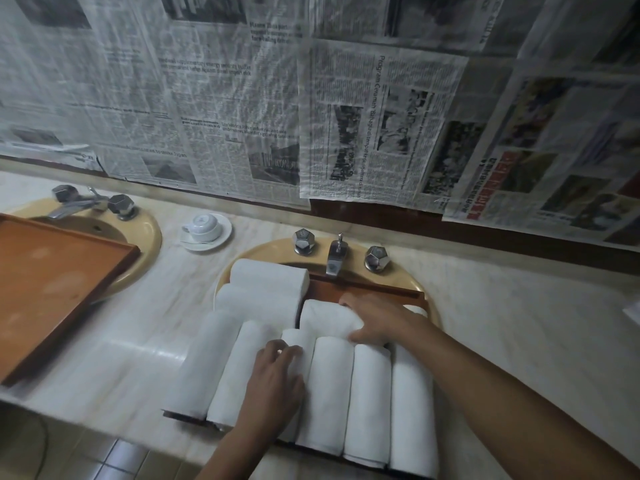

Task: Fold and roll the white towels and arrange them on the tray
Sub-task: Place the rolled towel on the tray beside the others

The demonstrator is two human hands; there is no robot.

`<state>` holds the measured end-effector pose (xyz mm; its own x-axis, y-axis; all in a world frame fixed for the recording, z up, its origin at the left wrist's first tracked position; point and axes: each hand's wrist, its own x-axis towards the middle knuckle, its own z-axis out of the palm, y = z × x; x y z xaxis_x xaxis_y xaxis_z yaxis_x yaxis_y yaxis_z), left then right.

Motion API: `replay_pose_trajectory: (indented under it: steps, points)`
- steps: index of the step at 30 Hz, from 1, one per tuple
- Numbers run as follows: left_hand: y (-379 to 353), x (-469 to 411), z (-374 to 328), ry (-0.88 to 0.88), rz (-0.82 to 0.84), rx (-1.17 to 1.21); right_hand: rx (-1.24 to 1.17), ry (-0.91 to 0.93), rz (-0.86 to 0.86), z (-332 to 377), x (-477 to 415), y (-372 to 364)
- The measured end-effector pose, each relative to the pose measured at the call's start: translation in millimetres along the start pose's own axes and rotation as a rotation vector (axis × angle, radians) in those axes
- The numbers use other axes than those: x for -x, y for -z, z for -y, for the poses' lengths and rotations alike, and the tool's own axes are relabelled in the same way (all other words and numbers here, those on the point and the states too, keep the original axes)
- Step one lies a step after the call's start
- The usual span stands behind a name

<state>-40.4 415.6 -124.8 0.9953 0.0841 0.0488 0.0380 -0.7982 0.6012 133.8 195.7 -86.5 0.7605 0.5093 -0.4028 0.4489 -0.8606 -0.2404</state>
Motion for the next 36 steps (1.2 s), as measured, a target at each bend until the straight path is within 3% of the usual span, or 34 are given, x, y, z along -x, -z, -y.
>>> replay_pose_trajectory:
  steps: [7, 14, 27, 36]
  points:
    - [2, -1, -1, 0.015, 0.010, 0.010, -0.143, -0.039, 0.075, -7, -1, 0]
    - [7, -1, -4, 0.037, 0.040, 0.026, -0.177, 0.011, -0.014, -2, 16, -2]
    - [3, -24, -61, -0.066, -0.024, 0.120, -0.705, -0.206, -0.454, -30, 132, -8]
    - [-49, -45, -165, -0.231, 0.090, 0.221, -0.793, -0.438, -0.752, -124, 255, -49]
